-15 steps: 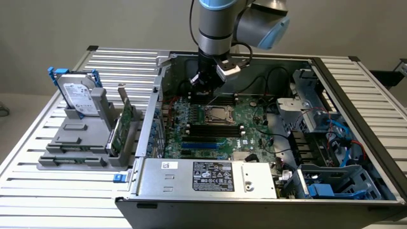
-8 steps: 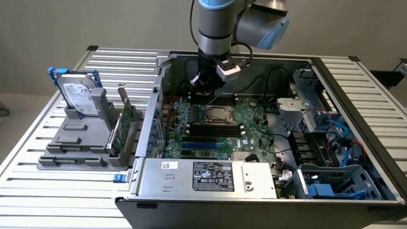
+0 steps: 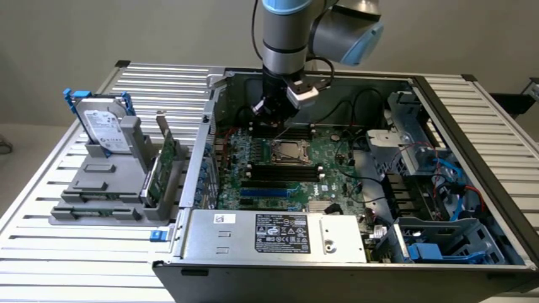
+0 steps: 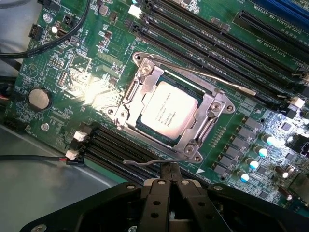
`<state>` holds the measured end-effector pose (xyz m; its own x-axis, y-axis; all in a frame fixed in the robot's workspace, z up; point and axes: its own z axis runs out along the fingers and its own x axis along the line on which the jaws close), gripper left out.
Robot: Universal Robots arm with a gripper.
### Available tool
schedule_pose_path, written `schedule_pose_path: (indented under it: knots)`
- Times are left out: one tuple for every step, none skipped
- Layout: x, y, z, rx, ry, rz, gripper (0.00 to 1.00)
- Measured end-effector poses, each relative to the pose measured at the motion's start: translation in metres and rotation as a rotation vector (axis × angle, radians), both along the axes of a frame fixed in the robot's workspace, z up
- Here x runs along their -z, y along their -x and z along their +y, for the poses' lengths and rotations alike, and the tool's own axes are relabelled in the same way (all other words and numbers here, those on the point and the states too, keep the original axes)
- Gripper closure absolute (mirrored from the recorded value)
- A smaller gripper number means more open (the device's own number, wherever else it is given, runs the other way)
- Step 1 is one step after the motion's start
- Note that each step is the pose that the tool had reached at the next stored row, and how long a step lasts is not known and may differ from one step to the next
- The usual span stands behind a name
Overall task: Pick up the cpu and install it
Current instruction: 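Install the first cpu locking lever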
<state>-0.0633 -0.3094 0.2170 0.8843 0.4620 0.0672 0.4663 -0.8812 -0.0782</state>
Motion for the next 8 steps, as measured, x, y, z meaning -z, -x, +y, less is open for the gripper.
schedule_pose_path:
  knots:
    - [0.0002,0.0,0.0,0.0,0.0001,-0.0003,0.89]
    - [0.0005,0.0,0.0,0.0,0.0001,-0.0005,0.89]
    - [0.0007,0.0,0.0,0.0,0.0002,-0.0008,0.89]
    - [0.0009,0.0,0.0,0.0,0.0002,-0.0011,0.89]
    - [0.001,0.0,0.0,0.0,0.0003,-0.0014,0.89]
    - [0.0012,0.0,0.0,0.0,0.0003,-0.0018,0.89]
    - [0.0014,-0.0001,0.0,0.0,0.0003,-0.0022,0.89]
    - [0.0016,-0.0001,0.0,0.0,0.0004,-0.0025,0.89]
